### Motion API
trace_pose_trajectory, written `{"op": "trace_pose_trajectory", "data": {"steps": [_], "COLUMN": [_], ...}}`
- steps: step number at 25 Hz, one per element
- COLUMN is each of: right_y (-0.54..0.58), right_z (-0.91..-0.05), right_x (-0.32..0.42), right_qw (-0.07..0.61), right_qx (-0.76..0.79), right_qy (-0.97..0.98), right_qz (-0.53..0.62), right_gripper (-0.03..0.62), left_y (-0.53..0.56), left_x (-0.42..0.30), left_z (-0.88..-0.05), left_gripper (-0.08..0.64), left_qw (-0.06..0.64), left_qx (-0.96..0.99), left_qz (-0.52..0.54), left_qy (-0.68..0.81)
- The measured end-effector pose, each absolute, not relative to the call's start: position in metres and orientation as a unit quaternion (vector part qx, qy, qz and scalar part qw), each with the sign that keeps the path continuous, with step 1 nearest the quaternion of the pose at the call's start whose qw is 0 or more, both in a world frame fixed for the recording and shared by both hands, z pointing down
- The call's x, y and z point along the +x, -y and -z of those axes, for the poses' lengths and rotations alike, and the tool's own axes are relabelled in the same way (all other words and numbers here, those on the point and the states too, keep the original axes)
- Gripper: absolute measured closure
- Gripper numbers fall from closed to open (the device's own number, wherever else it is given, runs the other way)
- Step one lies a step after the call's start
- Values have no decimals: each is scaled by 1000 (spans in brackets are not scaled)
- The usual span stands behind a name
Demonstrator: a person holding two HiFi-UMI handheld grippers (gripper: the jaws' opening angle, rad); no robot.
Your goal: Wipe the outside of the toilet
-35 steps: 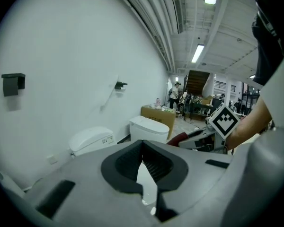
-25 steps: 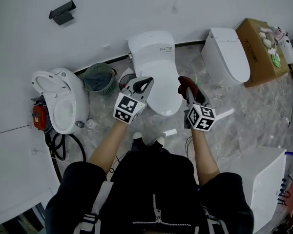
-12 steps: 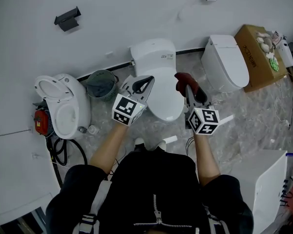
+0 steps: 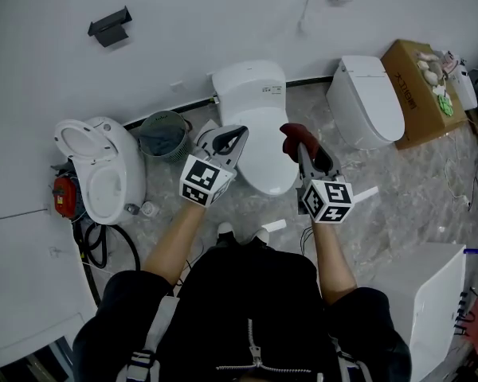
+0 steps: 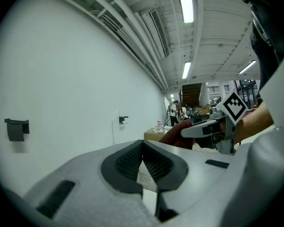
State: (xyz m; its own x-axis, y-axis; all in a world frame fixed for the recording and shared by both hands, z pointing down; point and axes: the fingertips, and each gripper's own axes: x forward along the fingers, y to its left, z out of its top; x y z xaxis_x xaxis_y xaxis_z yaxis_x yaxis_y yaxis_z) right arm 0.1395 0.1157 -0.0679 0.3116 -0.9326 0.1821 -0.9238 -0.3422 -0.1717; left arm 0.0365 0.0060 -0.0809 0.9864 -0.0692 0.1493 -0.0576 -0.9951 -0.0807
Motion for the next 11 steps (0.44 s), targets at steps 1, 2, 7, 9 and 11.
{"op": "trace_pose_trajectory", "data": {"steps": [1, 2, 7, 9, 11], "right_y": [-115, -115, -117, -115, -113], "right_z": [68, 68, 70, 71, 71], "right_x": [138, 137, 130, 128, 125], "right_qw": [16, 14, 10, 9, 9], "right_qx": [-809, -808, -806, -806, -805], "right_qy": [-574, -575, -579, -579, -580], "right_qz": [125, 124, 121, 120, 120], "right_gripper": [483, 483, 483, 483, 483], "left_y": [-6, -6, -8, -6, -3], "left_x": [35, 35, 29, 25, 22], "left_z": [80, 80, 77, 75, 74], "left_gripper": [560, 560, 560, 560, 560], "left_qw": [37, 36, 33, 32, 31], "left_qx": [-996, -996, -996, -996, -996], "left_qz": [76, 77, 79, 80, 81], "left_qy": [-32, -31, -30, -31, -32]}}
